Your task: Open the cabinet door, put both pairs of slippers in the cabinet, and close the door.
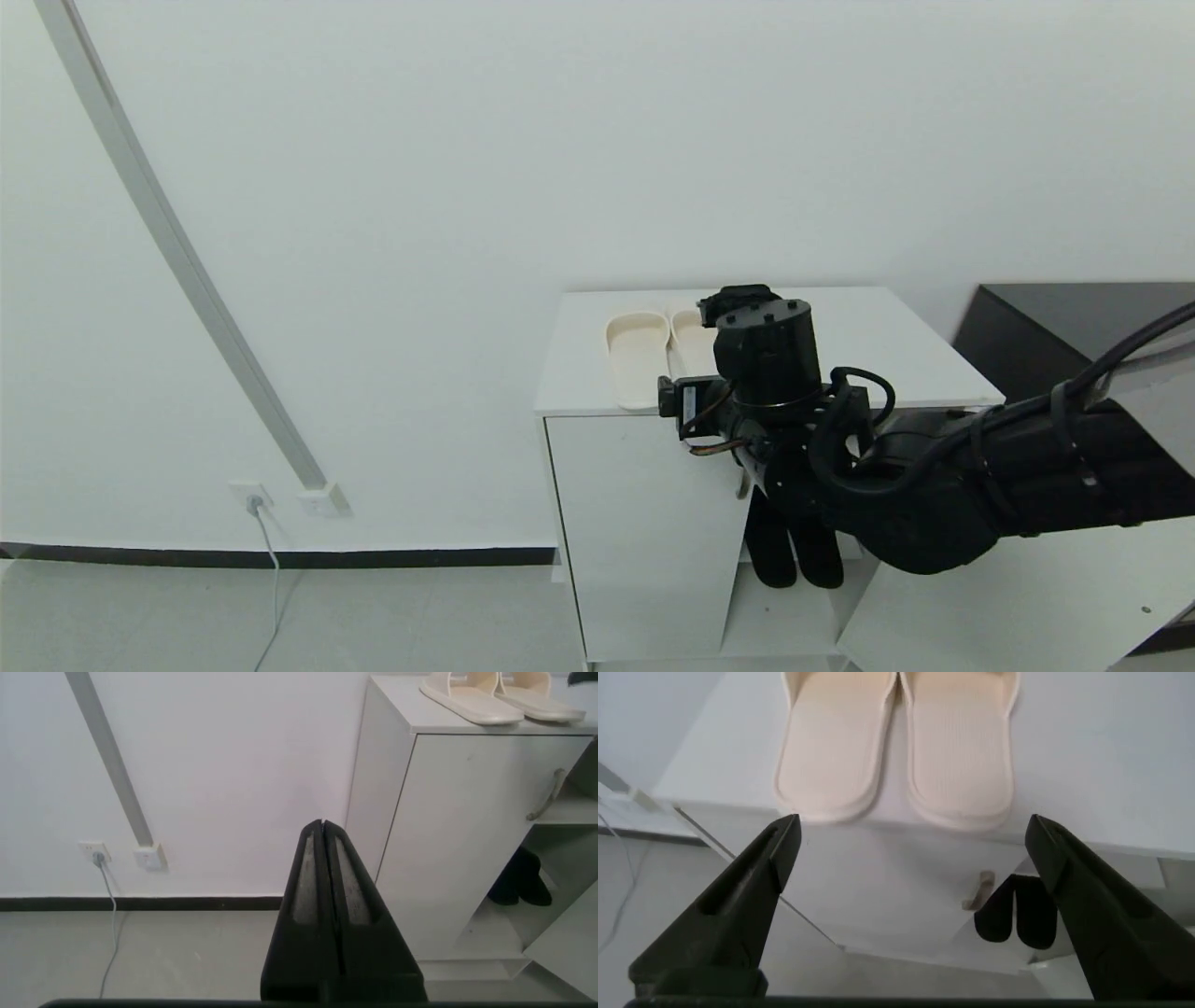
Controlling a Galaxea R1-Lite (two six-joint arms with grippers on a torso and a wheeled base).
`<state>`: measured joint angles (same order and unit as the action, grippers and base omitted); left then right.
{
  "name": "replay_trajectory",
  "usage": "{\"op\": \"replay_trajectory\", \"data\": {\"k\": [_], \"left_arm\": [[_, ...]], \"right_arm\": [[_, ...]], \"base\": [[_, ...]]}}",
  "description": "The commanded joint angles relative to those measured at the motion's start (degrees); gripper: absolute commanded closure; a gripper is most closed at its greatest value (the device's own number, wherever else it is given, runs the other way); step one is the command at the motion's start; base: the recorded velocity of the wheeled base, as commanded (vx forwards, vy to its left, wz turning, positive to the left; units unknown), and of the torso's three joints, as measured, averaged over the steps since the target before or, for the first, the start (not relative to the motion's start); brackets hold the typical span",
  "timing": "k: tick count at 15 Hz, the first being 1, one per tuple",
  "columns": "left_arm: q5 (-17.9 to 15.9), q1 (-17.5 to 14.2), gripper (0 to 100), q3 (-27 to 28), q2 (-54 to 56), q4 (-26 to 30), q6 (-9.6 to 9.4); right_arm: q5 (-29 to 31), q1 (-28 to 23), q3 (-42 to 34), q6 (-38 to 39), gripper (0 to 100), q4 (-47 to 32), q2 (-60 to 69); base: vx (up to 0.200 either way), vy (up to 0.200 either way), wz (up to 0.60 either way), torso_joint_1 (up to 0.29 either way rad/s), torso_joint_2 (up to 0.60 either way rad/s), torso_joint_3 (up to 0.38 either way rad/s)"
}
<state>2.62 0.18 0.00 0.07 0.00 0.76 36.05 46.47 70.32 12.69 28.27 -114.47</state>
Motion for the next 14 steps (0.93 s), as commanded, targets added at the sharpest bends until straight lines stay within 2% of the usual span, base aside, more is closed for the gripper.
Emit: {"op": "replay_trajectory", "data": {"k": [1, 4, 9, 14], "left_arm": [[0.0, 0.0, 100, 0.0, -0.1, 0.0, 0.12], [-0.1, 0.0, 100, 0.0, -0.1, 0.0, 0.12], [-0.1, 0.0, 100, 0.0, -0.1, 0.0, 0.12], [0.0, 0.0, 100, 0.0, -0.1, 0.0, 0.12]], "right_arm": [[0.1, 0.0, 1.0, 0.1, 0, -0.1, 0.2], [0.1, 0.2, 1.0, 0.1, 0, 0.0, -0.2], [0.0, 0.4, 0.6, 0.2, 0, 0.6, -1.4], [-2.4, 0.2, -0.7, 0.1, 0, 5.6, -6.2]], "base": [[0.0, 0.0, 0.0, 0.0, 0.0, 0.0], [0.0, 0.0, 0.0, 0.0, 0.0, 0.0], [0.2, 0.0, 0.0, 0.0, 0.0, 0.003], [0.2, 0.0, 0.0, 0.009, 0.0, 0.002]]}}
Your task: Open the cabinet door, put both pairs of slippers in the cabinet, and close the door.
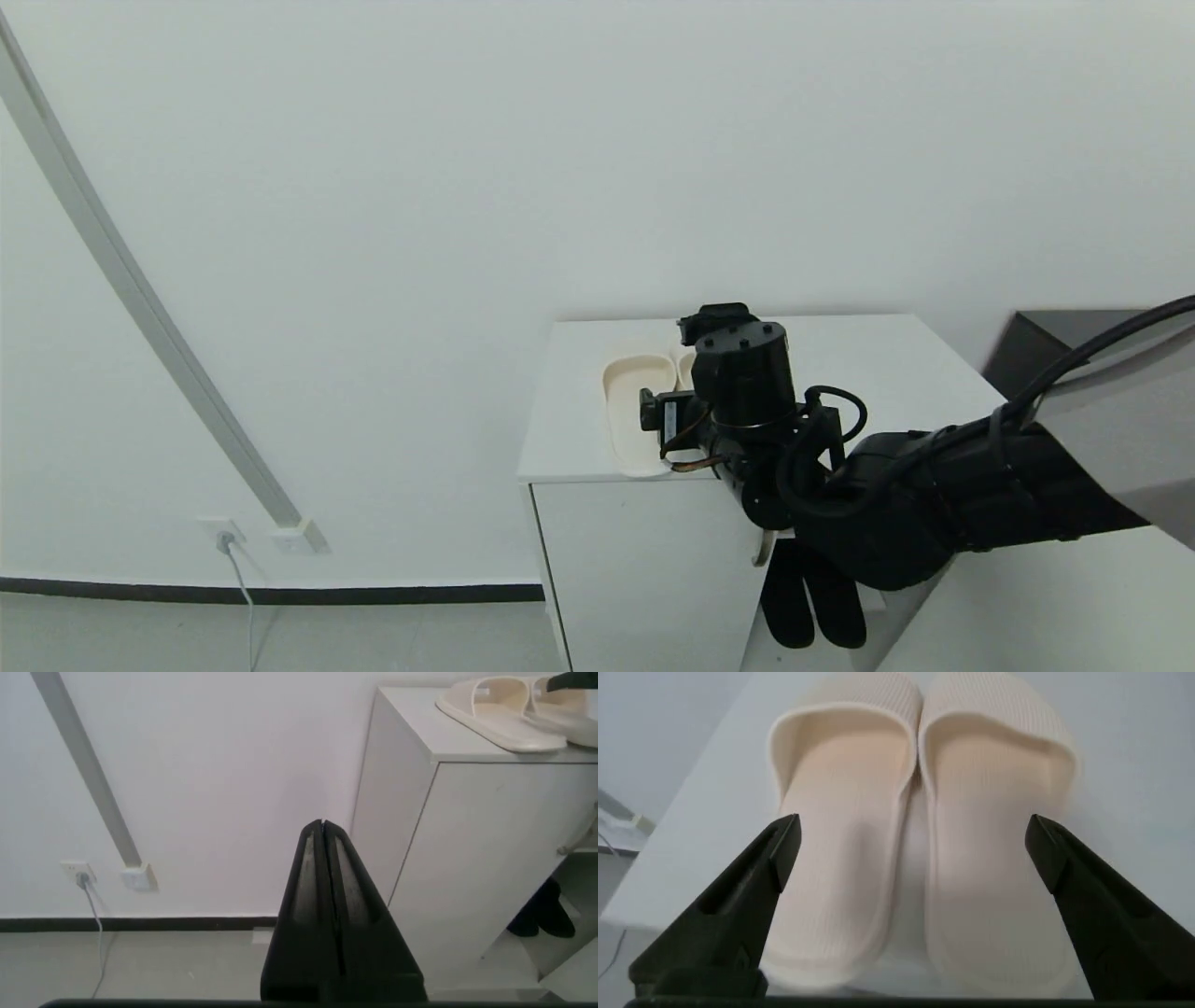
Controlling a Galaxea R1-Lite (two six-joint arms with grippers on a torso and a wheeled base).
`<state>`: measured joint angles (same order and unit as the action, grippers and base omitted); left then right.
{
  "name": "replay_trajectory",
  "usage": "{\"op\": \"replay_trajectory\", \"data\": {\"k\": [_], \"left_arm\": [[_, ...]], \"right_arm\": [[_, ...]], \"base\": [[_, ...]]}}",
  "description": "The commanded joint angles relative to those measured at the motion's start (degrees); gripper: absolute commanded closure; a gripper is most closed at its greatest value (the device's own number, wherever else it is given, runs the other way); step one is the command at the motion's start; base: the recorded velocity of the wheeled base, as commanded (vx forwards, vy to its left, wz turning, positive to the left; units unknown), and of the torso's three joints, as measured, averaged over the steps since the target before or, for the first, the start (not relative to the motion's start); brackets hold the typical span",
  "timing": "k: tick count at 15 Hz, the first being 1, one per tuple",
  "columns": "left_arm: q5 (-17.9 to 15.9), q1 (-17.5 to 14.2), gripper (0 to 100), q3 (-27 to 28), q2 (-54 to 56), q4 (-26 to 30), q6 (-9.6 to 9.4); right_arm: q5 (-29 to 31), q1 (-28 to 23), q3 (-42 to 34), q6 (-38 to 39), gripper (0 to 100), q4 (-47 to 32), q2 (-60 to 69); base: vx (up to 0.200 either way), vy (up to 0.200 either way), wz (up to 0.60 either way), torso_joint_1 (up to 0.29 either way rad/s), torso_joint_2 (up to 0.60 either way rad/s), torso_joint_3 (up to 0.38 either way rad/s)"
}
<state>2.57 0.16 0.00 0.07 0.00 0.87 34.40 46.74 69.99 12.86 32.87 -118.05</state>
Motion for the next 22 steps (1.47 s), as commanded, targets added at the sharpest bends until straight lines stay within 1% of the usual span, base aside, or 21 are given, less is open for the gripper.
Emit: {"op": "replay_trajectory", "data": {"k": [1, 2, 4, 8, 12, 15, 16, 22], "left_arm": [[0.1, 0.0, 100, 0.0, -0.1, 0.0, 0.1], [0.1, 0.0, 100, 0.0, -0.1, 0.0, 0.1], [0.1, 0.0, 100, 0.0, -0.1, 0.0, 0.19], [0.2, 0.0, 100, 0.0, -0.1, 0.0, 0.28], [0.2, 0.0, 100, 0.0, -0.1, 0.0, 0.36], [0.2, 0.0, 100, 0.0, -0.1, 0.0, 0.36], [0.2, 0.0, 100, 0.0, -0.1, 0.0, 0.36], [0.2, 0.0, 100, 0.0, -0.1, 0.0, 0.36]], "right_arm": [[-0.7, -0.2, -0.5, -0.4, 0, 3.3, -4.2], [-0.8, -0.5, -0.4, -0.7, 0, 4.6, -5.2], [-2.8, -2.2, 1.0, -1.3, 0, 4.7, -6.8], [-4.0, -4.8, 7.8, -3.3, 0, 3.8, -10.4], [-5.2, -5.7, 14.4, -3.5, 0, 1.3, -13.3], [-5.5, -5.8, 16.8, -3.5, 0, 0.5, -14.8], [-5.5, -5.8, 17.0, -3.5, 100, 0.3, -14.9], [-5.5, -5.7, 17.0, -3.5, 100, 0.4, -14.9]], "base": [[0.0, 0.0, 0.0, 0.0, 0.0, 0.0], [0.0, 0.0, 0.0, 0.0, 0.0, 0.0], [0.0, 0.0, 0.0, 0.0, 0.0, 0.0], [0.0, 0.0, 0.0, 0.0, 0.0, 0.0], [0.0, 0.0, 0.0, 0.0, 0.0, 0.0], [0.0, 0.0, 0.0, 0.0, 0.0, 0.0], [0.0, 0.0, 0.0, 0.0, 0.0, 0.0], [0.0, 0.0, 0.0, 0.0, 0.0, 0.0]]}}
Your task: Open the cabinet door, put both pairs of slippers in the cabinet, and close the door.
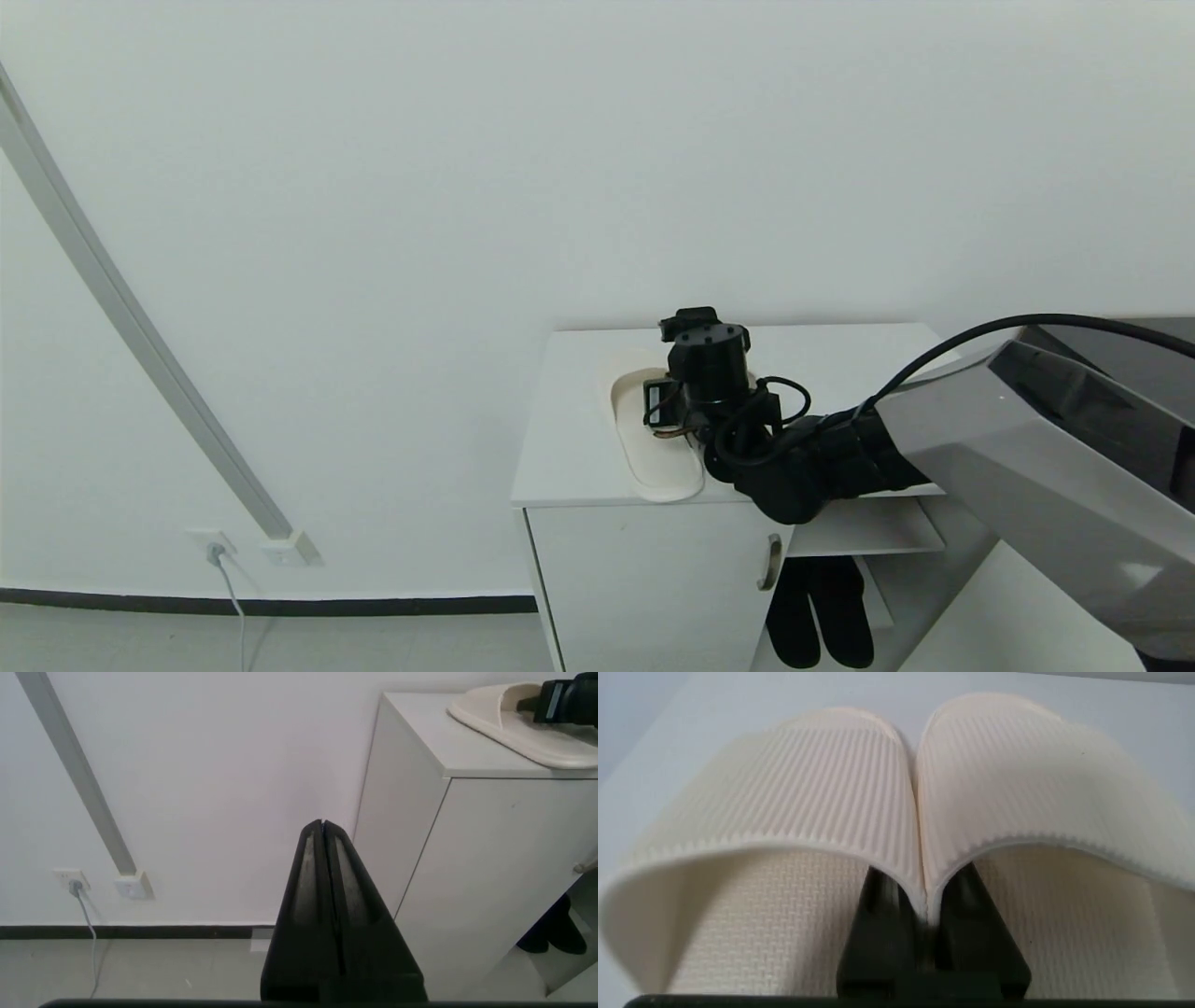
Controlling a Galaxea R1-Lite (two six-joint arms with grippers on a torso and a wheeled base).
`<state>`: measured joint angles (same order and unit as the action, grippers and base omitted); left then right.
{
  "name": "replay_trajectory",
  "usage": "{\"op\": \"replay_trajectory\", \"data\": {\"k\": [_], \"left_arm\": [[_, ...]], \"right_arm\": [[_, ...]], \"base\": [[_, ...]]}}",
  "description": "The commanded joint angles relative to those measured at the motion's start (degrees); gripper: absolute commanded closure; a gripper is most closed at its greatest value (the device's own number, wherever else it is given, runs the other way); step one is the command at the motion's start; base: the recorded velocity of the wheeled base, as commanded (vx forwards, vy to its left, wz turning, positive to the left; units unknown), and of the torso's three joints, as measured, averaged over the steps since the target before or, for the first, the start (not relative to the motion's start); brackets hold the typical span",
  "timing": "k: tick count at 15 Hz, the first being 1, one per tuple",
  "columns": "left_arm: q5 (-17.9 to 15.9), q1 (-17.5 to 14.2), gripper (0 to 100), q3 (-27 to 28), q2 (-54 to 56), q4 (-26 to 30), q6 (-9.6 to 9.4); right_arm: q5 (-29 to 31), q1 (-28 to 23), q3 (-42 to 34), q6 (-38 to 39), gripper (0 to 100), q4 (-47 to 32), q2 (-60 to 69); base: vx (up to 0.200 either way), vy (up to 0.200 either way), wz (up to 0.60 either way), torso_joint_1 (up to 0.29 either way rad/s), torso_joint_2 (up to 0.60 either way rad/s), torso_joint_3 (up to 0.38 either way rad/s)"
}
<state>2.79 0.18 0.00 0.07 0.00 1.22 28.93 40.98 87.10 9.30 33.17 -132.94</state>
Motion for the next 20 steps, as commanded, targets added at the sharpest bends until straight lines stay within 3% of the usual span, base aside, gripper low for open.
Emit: {"op": "replay_trajectory", "data": {"k": [1, 8, 14, 20], "left_arm": [[0.0, 0.0, 100, 0.0, -0.1, 0.0, 0.01], [0.0, 0.0, 100, 0.0, -0.1, 0.0, 0.1], [0.0, 0.0, 100, 0.0, -0.1, 0.0, 0.1], [0.0, 0.0, 100, 0.0, -0.1, 0.0, 0.1]], "right_arm": [[0.0, 0.1, -0.2, 0.0, 100, 0.1, 0.0], [-0.1, 1.0, -4.5, 0.0, 100, 0.3, 5.9], [-8.0, 3.0, -27.2, 0.4, 100, 5.1, 22.8], [-9.9, 6.1, -37.3, 1.6, 100, 5.1, 31.7]], "base": [[0.0, 0.0, 0.0, 0.0, 0.0, 0.0], [0.0, 0.0, 0.0, 0.0, 0.0, 0.0], [0.0, 0.0, 0.0, 0.0, 0.0, 0.0], [0.0, 0.0, 0.0, 0.0, 0.0, 0.0]]}}
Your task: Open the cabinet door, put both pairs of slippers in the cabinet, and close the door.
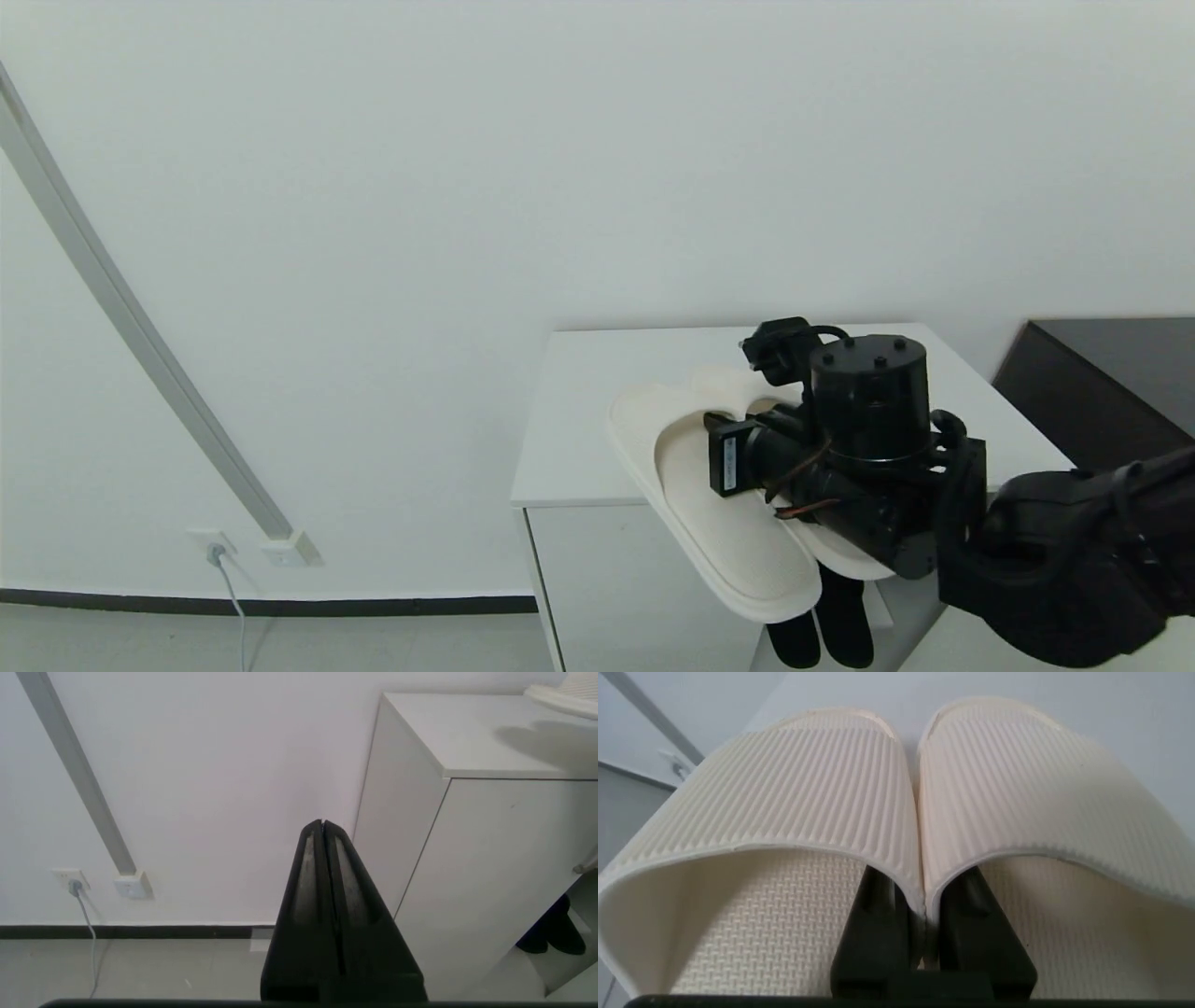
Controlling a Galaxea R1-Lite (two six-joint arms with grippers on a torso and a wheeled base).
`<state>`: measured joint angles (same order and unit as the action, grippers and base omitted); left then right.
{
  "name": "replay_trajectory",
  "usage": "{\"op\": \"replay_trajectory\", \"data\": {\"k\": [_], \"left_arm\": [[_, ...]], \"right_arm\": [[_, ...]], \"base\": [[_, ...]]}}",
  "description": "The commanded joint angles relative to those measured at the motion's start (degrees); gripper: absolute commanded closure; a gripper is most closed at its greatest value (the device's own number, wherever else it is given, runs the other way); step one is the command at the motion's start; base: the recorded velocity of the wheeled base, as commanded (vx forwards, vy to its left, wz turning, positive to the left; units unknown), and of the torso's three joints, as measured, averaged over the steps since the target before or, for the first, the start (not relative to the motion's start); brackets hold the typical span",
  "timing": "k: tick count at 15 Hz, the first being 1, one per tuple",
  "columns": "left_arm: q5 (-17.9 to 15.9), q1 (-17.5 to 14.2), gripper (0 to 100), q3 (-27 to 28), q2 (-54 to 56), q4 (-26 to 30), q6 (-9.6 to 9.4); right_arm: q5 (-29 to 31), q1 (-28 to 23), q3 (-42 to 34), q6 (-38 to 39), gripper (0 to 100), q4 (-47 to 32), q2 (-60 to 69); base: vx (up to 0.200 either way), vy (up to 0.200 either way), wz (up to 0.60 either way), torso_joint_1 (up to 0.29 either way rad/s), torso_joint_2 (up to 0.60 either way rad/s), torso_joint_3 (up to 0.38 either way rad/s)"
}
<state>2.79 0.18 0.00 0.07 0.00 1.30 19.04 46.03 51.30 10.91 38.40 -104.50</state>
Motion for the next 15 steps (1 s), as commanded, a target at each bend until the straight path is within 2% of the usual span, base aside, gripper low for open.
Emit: {"op": "replay_trajectory", "data": {"k": [1, 8, 14, 15], "left_arm": [[0.0, 0.0, 100, 0.0, -0.1, 0.0, 0.01], [0.0, 0.0, 100, 0.0, -0.1, 0.0, 0.01], [0.0, 0.0, 100, 0.0, -0.1, 0.0, 0.01], [-0.1, 0.0, 100, 0.0, -0.1, 0.0, 0.01]], "right_arm": [[-0.1, 2.0, -2.2, 0.0, 100, -0.1, 3.7], [0.5, 2.9, -6.5, -0.3, 100, -0.1, 6.1], [1.0, 3.0, -6.9, -0.3, 100, -0.1, 6.2], [1.1, 3.0, -6.9, -0.3, 100, -0.1, 6.1]], "base": [[0.0, 0.0, 0.0, 0.0, 0.0, 0.0], [0.0, 0.0, 0.0, 0.0, 0.0, 0.0], [0.0, 0.0, 0.0, 0.0, 0.0, 0.0], [-0.2, 0.0, 0.0, 0.007, 0.01, 0.002]]}}
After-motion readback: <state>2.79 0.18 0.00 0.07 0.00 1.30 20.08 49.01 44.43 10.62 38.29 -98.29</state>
